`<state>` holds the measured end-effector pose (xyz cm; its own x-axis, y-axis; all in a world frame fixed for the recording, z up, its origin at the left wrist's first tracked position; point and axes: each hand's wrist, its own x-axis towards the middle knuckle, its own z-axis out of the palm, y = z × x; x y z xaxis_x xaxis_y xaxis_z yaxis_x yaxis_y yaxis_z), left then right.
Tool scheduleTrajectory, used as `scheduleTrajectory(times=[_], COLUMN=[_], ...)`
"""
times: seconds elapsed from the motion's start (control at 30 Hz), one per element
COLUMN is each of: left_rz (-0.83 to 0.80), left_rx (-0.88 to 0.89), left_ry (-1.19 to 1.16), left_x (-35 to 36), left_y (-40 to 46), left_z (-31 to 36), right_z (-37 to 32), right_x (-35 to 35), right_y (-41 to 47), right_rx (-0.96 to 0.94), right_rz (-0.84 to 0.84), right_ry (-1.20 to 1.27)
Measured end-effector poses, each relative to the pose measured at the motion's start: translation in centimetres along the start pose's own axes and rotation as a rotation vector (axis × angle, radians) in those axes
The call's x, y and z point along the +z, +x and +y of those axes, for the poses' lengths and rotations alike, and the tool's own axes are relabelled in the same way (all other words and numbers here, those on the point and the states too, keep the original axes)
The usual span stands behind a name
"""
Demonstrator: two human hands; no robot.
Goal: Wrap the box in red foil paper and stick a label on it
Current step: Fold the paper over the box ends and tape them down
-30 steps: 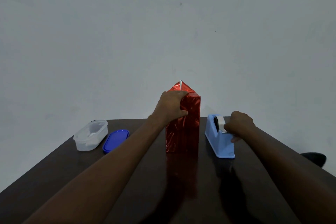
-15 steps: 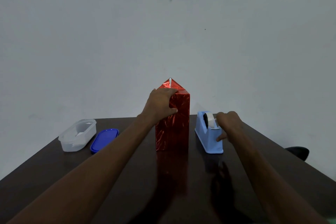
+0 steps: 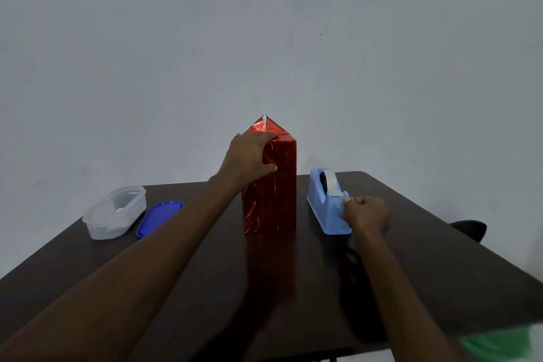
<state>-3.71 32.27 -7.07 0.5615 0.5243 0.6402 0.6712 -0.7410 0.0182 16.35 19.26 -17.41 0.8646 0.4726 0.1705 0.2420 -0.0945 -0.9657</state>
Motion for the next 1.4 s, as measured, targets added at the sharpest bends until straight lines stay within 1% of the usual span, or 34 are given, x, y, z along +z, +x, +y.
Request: scheduleTrajectory(times=[0.2, 0.4, 0.53, 0.63, 0.83, 0.93, 1.03, 1.17, 1.27, 1.4], left_rz=[-0.012, -0.013, -0.012, -0.015, 0.006, 0.016, 0.022, 0.015, 0.006, 0.011], left_rx=[0.003, -0.006, -0.004, -0.007, 0.002, 0.007, 0.008, 0.003, 0.002, 0.006], left_ry=[-0.001, -0.006, 0.01, 0.007, 0.006, 0.005, 0.019, 0.021, 0.029, 0.027], left_x=[-0.1, 0.0, 0.0, 0.0, 0.3, 0.7, 0.6, 0.8, 0.9, 0.9], left_y=[0.0, -0.1, 0.0, 0.0, 0.1, 0.1, 0.2, 0.1, 0.0, 0.0], left_z=[0.1, 0.1, 0.3, 0.3, 0.2, 0.1, 0.1, 0.1, -0.1, -0.1], right_z=[0.0, 0.4, 0.5, 1.1, 0.6, -0.3, -3.6, -10.3, -14.7, -18.5], right_x=[0.3, 0.5, 0.9, 0.8, -0.2, -0.7, -0.9, -0.7, 0.8, 3.0], right_y=[-0.5, -0.7, -0.6, -0.8, -1.3, -1.7, -1.5, -0.1, 1.9, 3.7], right_rx=[0.02, 0.0, 0.015, 0.061, -0.006, -0.022, -0.084, -0.229, -0.301, -0.321], right_rz=[0.017, 0.011, 0.015, 0.001, -0.002, -0.101, -0.204, -0.267, -0.331, -0.424], right_ry=[-0.053, -0.114, -0.133, -0.171, -0.051, 0.116, 0.254, 0.266, 0.155, -0.067])
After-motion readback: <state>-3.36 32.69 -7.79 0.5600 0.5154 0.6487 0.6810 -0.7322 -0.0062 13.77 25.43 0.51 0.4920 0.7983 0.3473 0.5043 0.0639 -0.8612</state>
